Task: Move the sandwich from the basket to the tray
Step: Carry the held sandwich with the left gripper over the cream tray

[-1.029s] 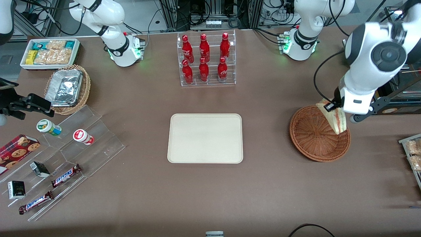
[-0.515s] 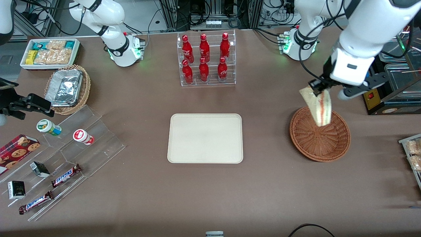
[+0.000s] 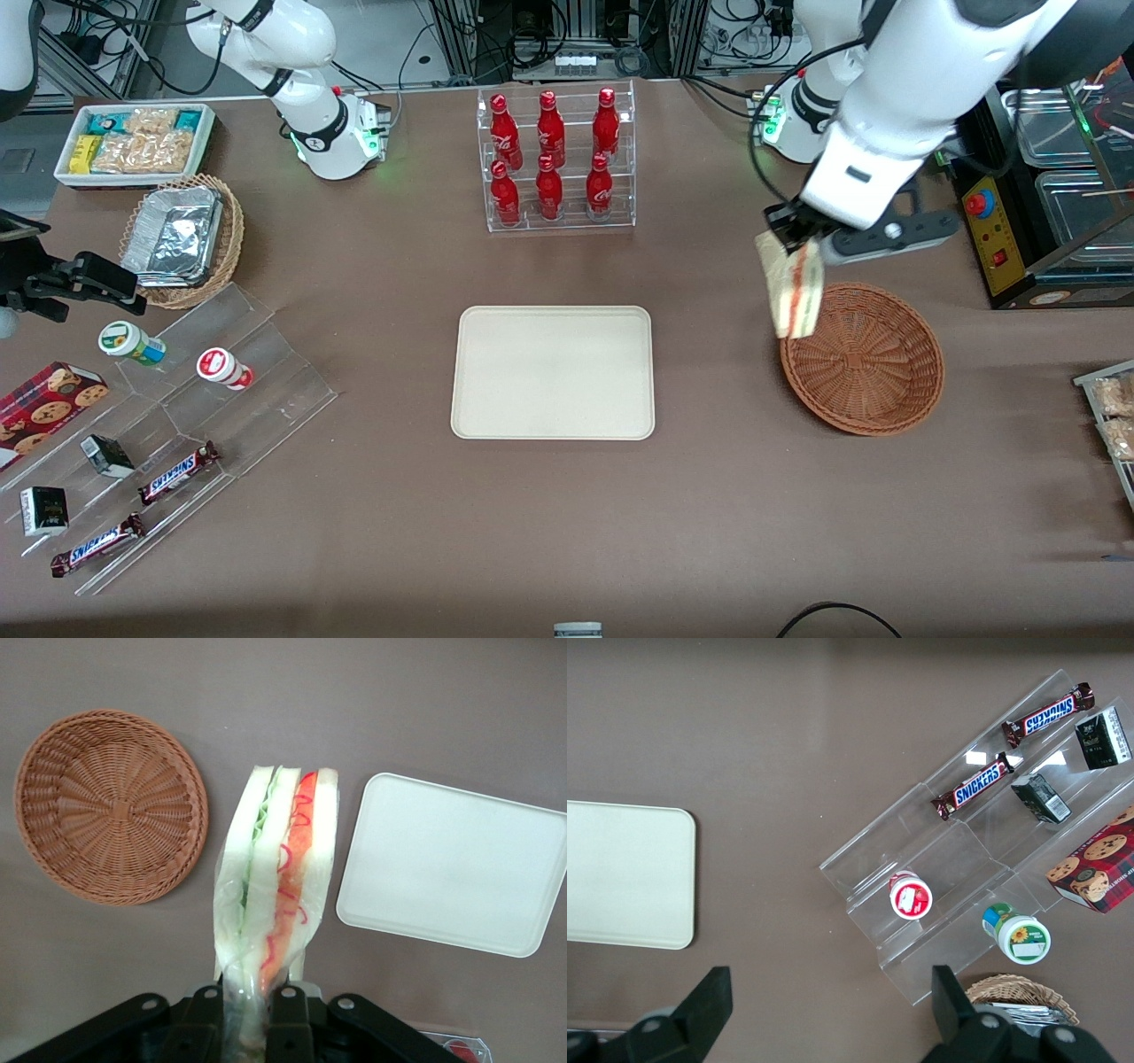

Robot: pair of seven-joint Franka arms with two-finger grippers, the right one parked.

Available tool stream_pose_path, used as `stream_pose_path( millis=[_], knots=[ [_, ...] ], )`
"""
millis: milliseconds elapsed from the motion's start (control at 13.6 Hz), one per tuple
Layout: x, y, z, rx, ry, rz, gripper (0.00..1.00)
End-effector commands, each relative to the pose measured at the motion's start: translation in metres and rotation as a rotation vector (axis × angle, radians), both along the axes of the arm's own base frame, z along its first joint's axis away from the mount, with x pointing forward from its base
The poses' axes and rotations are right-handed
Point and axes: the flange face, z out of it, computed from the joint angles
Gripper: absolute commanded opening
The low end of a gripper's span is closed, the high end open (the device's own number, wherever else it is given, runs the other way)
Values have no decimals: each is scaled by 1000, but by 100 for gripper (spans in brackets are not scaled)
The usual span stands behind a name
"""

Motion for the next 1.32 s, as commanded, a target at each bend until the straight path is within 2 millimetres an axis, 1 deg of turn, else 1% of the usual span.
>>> stream_pose_path(
  millis=[0,74,221,294,368,441,515,662,735,809,882,956,1029,1250],
  knots=[
    [17,-50,-32,9,28,-71,5],
    [24,-60,-48,3,23,-74,5],
    [22,-101,-81,13,14,-128,5],
    [24,-120,-98,11,8,-138,5],
    [28,-133,-116,12,7,-123,5],
    [27,-153,-137,16,4,-122,5],
    [25,-166,-153,25,-12,-123,5],
    [32,-175,-183,28,-21,-116,5],
    [35,-181,-195,17,-35,-117,5],
    [33,-193,-208,6,-53,-124,5],
    [34,-200,-223,5,-64,-109,5],
    [37,-206,-243,3,-78,-102,5],
    [34,-217,-253,3,-102,-104,5],
    [34,-225,-290,11,-124,-85,5]
  ],
)
